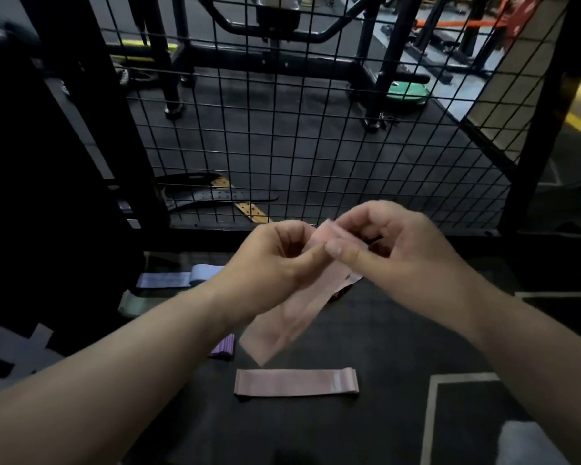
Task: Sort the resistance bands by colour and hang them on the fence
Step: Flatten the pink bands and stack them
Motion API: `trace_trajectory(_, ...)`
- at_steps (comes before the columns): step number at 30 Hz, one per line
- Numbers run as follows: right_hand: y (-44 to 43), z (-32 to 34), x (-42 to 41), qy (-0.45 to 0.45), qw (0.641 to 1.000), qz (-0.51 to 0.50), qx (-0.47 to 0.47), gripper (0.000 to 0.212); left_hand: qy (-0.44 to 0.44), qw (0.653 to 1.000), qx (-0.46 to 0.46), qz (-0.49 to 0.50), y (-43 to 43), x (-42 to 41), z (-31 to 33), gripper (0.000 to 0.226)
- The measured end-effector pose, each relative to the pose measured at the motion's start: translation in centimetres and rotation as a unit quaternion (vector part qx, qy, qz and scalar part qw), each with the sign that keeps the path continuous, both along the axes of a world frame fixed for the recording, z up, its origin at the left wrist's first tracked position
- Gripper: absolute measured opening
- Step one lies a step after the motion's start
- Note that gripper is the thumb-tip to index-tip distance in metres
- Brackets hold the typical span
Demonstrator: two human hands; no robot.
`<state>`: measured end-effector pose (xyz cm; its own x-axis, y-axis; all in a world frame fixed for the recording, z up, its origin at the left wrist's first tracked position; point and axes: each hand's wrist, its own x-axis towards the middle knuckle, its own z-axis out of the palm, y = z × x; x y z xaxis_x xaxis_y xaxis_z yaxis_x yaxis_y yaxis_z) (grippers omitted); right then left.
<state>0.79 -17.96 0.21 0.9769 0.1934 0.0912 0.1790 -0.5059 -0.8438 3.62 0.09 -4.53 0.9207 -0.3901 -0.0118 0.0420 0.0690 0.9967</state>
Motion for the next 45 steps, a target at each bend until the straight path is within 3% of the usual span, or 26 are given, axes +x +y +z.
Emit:
trace_trajectory(2, 0.2, -0.1, 0.2, -0.036, 0.999, -0.026, 0.011, 0.004, 0.007, 1.0, -0.005, -0.018, 0.0, 0.0, -0.1, 0.037)
trace_trajectory(5, -0.1, 0.4, 0.8, -0.078, 0.996, -0.047, 0.011, 0.006, 0.031, 0.997, -0.007, -0.069, 0.1, -0.2, 0.1, 0.023)
trace_trajectory(10, -2.0, 1.5, 2.1, -0.016, 0.969, -0.161, 0.186, 0.01, 0.069, 0.988, 0.037, -0.136, 0.6, 0.1, -0.4, 0.024)
trace_trajectory(14, -4.7, 2.7, 3.1, -0.033, 0.932, -0.262, 0.247, 0.008, 0.082, 0.979, 0.093, -0.16, 1.0, 0.3, -0.7, 0.015)
trace_trajectory(19, -8.2, 3.1, 4.2, -0.07, 0.889, -0.349, 0.287, 0.006, 0.093, 0.98, 0.125, -0.125, 1.1, 0.5, -0.8, 0.026)
trace_trajectory(24, -9.5, 3.1, 4.5, -0.085, 0.864, -0.398, 0.295, 0.003, 0.136, 0.986, 0.096, -0.004, 0.8, 1.2, -0.9, 0.021)
trace_trajectory(28, -9.5, 2.9, 4.3, -0.076, 0.876, -0.391, 0.274, 0.005, 0.17, 0.981, 0.034, 0.087, 0.8, 1.7, -0.9, 0.018)
trace_trajectory(31, -8.9, 2.6, 4.0, -0.057, 0.91, -0.359, 0.2, 0.006, 0.187, 0.975, -0.017, 0.12, 1.0, 1.9, -0.7, 0.016)
trace_trajectory(36, -7.1, 0.9, 3.7, 0.019, 0.964, -0.246, 0.1, 0.004, 0.189, 0.976, -0.067, 0.08, 0.9, 1.9, -0.1, 0.015)
trace_trajectory(39, -6.0, -0.5, 3.4, -0.014, 0.984, -0.177, -0.028, 0.005, 0.199, 0.975, -0.091, 0.043, 0.4, 1.5, 0.2, 0.009)
trace_trajectory(42, -4.2, -1.5, 2.6, -0.056, 0.984, -0.14, -0.092, 0.022, 0.21, 0.971, -0.114, 0.015, -0.1, 1.1, 0.3, 0.012)
trace_trajectory(45, -1.9, -1.6, 1.5, -0.014, 0.998, -0.058, -0.024, 0.029, 0.192, 0.976, -0.106, -0.011, -0.6, 0.9, 0.0, 0.014)
